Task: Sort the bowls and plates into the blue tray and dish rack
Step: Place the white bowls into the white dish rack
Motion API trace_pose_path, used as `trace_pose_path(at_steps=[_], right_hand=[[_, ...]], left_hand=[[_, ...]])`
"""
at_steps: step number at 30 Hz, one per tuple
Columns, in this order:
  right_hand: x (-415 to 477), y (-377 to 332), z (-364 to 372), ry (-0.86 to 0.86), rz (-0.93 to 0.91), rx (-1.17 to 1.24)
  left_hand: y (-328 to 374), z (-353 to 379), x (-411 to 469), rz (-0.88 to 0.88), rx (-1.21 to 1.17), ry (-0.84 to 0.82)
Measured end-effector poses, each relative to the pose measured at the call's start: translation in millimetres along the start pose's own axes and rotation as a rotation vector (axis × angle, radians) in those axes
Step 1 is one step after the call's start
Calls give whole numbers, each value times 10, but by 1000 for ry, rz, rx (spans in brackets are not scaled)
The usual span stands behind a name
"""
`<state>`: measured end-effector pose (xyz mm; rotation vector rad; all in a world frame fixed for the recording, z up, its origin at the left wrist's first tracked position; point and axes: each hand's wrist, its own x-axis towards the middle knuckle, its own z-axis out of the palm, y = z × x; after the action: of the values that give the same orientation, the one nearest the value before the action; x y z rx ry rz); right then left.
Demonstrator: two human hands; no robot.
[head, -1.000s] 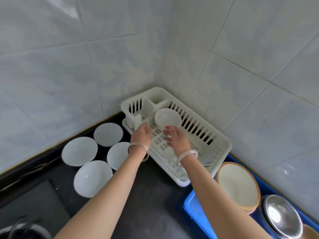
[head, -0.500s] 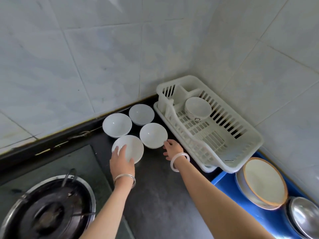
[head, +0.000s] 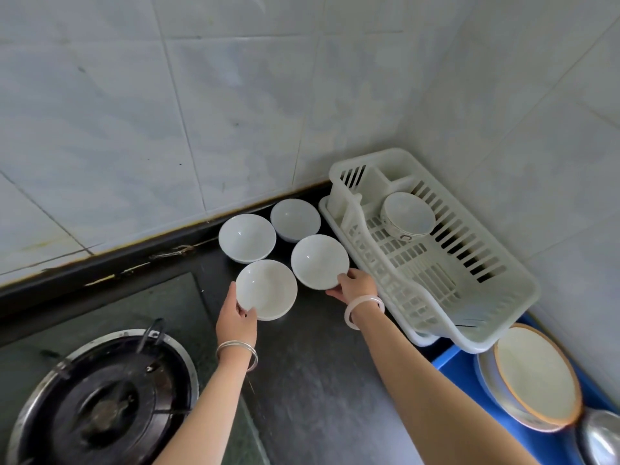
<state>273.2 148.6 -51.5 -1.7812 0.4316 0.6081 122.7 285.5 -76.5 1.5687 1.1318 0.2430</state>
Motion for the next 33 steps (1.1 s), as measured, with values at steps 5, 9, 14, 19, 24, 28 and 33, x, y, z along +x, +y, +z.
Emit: trace_pose_path(at_steps=[5,9,14,19,24,28,33], right_hand=[[-232,-184,-16,-68,-113,-10],[-440,-274,153,-152,-150,-131],[-571,-256,396,-176,-124,-397],[-608,-229,522,-129,-145,-602],[-604,-194,547,-89,-134,-655],[-548,-161,540,-98,-124,-663],[-415,-127,503,-203,58,-457]], left_hand=[[-30,0,15,-25,-91,-5],[-44,-14,30,-42,-259,-3],[6,-69,54,-104,-517,5],[9,-95,104,-191,-635,-15],[-58,-86,173,-167,-528,-53],[-57,-85,223,-219,-537,-56],[12,-134,272,-304,-527,-94]])
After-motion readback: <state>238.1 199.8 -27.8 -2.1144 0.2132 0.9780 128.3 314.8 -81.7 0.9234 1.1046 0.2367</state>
